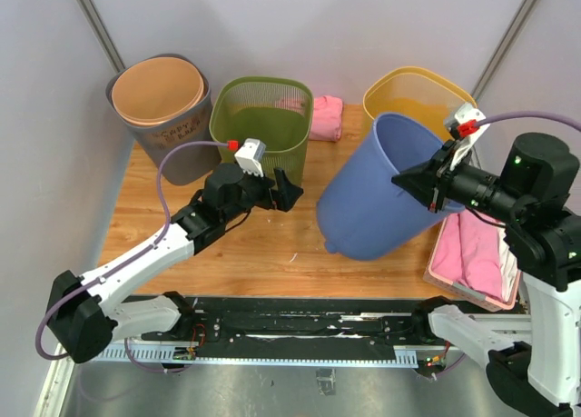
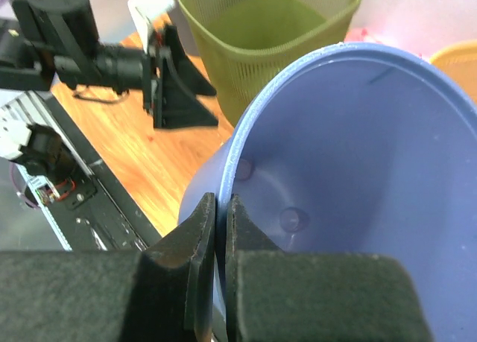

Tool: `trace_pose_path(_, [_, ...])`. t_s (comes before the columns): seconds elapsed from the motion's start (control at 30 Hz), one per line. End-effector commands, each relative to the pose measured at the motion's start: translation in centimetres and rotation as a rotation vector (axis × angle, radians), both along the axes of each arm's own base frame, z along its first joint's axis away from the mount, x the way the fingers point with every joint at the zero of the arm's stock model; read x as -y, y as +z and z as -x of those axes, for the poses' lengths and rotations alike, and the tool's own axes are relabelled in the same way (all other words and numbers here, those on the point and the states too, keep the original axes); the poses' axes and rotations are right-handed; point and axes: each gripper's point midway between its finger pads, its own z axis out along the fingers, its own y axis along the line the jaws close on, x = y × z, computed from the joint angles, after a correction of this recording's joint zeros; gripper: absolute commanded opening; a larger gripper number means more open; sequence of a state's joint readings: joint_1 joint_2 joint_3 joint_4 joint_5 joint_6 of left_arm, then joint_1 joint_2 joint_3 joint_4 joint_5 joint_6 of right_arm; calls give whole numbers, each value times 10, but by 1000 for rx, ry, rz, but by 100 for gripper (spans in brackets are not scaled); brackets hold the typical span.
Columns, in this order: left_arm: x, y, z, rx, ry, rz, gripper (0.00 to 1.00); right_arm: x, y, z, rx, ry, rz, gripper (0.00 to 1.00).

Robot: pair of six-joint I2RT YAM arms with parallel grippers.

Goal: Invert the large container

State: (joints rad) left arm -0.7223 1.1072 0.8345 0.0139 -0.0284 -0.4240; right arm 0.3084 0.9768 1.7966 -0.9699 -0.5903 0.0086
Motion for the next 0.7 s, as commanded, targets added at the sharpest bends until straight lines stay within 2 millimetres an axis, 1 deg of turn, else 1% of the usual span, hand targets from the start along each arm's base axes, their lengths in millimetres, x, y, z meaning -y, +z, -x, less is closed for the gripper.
trace_pose_path(0.0, [1,8,-18,23,10,66,99,14,-22,-17,25,-99,64,0])
trace_pose_path(0.13, [-1,5,-34,30,27,73,99,30,-59,-39,-18,-221,127,0])
trace_pose_path(0.2, [-5,3,-46,36,52,65,99,36,-78,-49,-24,-269,149,0])
trace_pose_path(0.27, [-8,2,-57,39,72,55,99,43,-92,-58,-3,-323,160,0])
trace_pose_path(0.37, [-14,3,-72,52,97,42,99,54,-106,-68,38,-399,162,0])
trace_pose_path(0.47, [-21,3,-88,62,129,25,99,60,-121,-75,47,-448,158,0])
trace_pose_path(0.57, [-31,2,-103,70,162,16,99,58,-135,-79,19,-455,151,0])
trace_pose_path(0.67, [-44,-5,-117,63,205,-2,99,52,-141,-81,-2,-436,132,0])
